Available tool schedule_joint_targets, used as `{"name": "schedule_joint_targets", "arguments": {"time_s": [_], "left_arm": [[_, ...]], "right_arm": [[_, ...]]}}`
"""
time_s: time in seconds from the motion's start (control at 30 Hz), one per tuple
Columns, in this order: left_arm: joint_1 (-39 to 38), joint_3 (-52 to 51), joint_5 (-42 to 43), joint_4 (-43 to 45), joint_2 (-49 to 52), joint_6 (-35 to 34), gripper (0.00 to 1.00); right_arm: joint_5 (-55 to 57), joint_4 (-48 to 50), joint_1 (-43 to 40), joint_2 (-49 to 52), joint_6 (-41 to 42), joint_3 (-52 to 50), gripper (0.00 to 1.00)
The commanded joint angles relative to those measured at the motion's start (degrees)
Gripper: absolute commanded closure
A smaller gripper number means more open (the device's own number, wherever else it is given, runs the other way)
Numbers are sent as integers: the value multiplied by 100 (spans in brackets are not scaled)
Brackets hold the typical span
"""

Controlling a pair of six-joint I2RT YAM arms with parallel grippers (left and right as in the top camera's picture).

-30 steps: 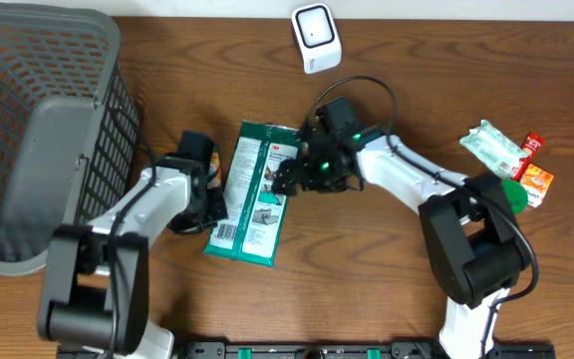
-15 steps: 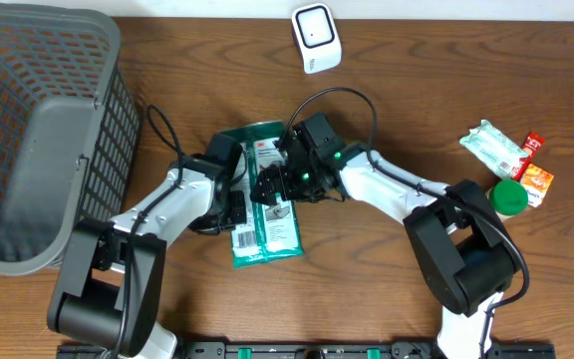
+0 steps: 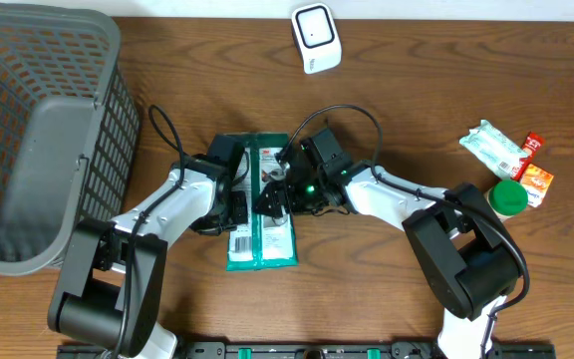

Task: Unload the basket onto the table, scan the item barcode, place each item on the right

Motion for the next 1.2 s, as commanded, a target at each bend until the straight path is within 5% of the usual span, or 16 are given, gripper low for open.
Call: {"name": "schedule_joint_targets", "arguments": {"time_s": [0.0,0.1,0.17,0.27,0.5,0.87,1.17], "left_arm": [[-50,-105,81,114,282,33,92],[-50,-105,81,129,282,33,92],[-50,-105,83,125,282,33,92],[-50,-105,223,79,275,35,93],[-55,-103,133,17,-315,55,93],[-28,-103,-673,-46,-2618,-59,92],[435,-103,-1596,-37,-3268,-225,61]], "right_arm": [[481,-195,221,413,83,-398,26],[476,-15,254,413,81,-398,38],[492,63,251,413,76,-398,78],[490,116,251,413,-125,-398,99],[83,-291,-131,-4,-846,-393,99],[-63,-1862,-1475,-2699,-2199,-323,99],[2800,-4605,-1473,-3912,-3147,1827,99]]}}
